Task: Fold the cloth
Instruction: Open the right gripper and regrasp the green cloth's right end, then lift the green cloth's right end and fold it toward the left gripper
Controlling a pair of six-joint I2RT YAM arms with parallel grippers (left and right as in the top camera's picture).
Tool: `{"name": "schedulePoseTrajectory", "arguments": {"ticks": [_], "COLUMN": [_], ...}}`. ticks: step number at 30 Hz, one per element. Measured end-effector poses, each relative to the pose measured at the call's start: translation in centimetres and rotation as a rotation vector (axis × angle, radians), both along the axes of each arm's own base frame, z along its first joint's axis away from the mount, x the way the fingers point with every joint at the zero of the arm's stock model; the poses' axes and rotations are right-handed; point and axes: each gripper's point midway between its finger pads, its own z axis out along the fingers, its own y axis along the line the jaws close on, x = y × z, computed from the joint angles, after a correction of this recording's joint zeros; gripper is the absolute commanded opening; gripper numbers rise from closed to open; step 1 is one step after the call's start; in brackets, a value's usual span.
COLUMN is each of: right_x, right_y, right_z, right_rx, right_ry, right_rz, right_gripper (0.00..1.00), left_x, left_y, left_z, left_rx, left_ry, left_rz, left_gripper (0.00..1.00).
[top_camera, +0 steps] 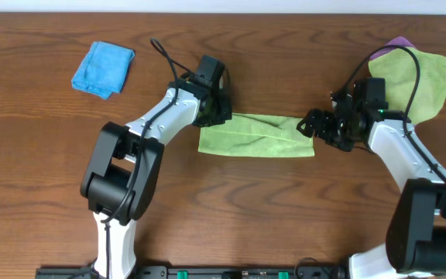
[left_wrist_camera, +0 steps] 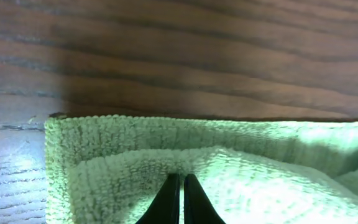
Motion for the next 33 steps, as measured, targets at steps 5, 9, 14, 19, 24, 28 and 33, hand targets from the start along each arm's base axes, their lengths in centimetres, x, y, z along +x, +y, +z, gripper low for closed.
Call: {"name": "schedulePoseTrajectory", "arguments": {"ticks": [5,9,14,19,24,28,33], "right_x": [0.4,0.7,0.4,0.9,1.1,1.1,1.1], "right_y": [0.0,0.0,0.3,0.9,1.4,2.2,2.8], "right_z": [-0.3,-1.5,-3.2,-3.5,-3.6,-4.0,-4.8], "right_rx": [0.000,0.004,0.019,0.055,0.081,0.094,0.090], "right_ry": [-0.009,0.006,0.049,0.032,0.024,0.027,0.032], "right_rz": [0.004,0.004,0.008,0.027,0.040,0.062,0.084], "right_gripper": [0.87,0.87,0.85,0.76,0.64,0.34,0.01], "left_x": [-0.2,-0.2,-0.2,-0.2,-0.2,-0.2,-0.3], "left_y": [0.4,0.3,0.3,0.3,0.4,0.4,0.5], "left_z": [-1.5,-1.5,-1.5,-1.5,-1.5,-1.5,-1.6], "left_rx": [0.031,0.032,0.032,0.033,0.035,0.036,0.043], "left_ry": [0.024,0.023,0.023,0.025,0.028,0.029,0.034], "left_rz": [0.001,0.002,0.002,0.002,0.001,0.002,0.003], "left_gripper": [0.06,0.06,0.06,0.06,0.06,0.06,0.06]}}
